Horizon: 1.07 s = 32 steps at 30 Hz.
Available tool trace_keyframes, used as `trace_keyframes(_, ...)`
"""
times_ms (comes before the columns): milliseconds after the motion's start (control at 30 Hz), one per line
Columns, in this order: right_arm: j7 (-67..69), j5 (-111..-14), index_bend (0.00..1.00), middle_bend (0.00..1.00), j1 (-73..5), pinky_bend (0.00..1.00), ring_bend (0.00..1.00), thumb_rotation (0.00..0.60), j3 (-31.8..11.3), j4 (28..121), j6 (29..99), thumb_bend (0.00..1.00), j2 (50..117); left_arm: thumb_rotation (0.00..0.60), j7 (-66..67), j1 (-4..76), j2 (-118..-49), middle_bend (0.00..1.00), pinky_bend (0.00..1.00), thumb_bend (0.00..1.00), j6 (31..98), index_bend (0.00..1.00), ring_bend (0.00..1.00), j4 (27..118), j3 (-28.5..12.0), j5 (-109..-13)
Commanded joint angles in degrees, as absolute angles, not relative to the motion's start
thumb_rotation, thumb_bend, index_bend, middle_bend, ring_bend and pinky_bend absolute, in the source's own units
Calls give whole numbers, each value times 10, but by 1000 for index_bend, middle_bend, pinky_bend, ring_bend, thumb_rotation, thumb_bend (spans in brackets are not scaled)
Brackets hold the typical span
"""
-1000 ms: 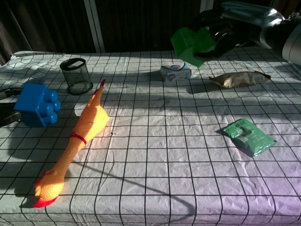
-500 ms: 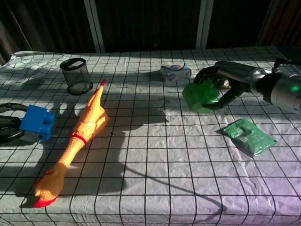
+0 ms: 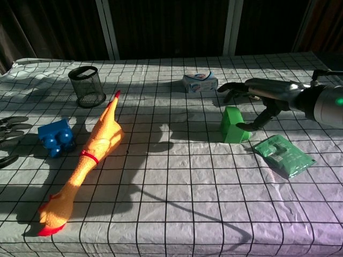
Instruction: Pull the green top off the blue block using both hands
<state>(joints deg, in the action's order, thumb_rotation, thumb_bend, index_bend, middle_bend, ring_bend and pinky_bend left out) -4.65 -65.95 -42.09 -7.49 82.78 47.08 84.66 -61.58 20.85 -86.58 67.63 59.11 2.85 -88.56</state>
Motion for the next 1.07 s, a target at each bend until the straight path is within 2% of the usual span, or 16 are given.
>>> trace_keyframes(33,-43,-652,0,15,-425,7,0,600,-72,856,446,324,816,600,-585,202,-849,5,54,323,701,21,0,603,29,-895)
trace_keyframes(200,-16,-662,0,0,-416,0,0,600,-77,895,449,262,777,600,-542,185,-816,0,46,301,752,0,0,645,19,-898)
trace_keyframes(333,-8,-696,0,0,-385,0,0,600,-74,942,501,259,722,600,-461,161,-772,0,37,298,812,0,0,679,12,-903)
trace_keyframes(467,-82,-715,0,0,-326,0,0,600,-43,1002,588,259,642,600,-261,112,-732,0,40,287,871,0,0,717,-8,-857)
trace_keyframes(600,-167,-720,0,0,-224,0,0,600,4,1051,728,259,578,600,4,52,-701,0,33,296,912,0,0,818,-16,-768)
trace_keyframes(700,-125,-741,0,0,-143,0,0,600,22,1015,836,259,594,600,82,30,-703,0,28,311,958,0,0,868,-20,-764)
trace_keyframes(800,-63,-763,0,0,-87,0,0,600,32,928,896,259,638,600,67,21,-699,0,27,313,979,0,0,879,-11,-802)
trace_keyframes(900,-57,-753,0,0,-60,0,0,600,35,883,904,259,658,600,60,18,-695,0,24,314,976,0,0,876,-6,-817)
trace_keyframes(1067,-49,-768,0,0,-51,0,0,600,29,883,920,258,658,600,43,20,-686,0,22,313,956,0,0,879,2,-828)
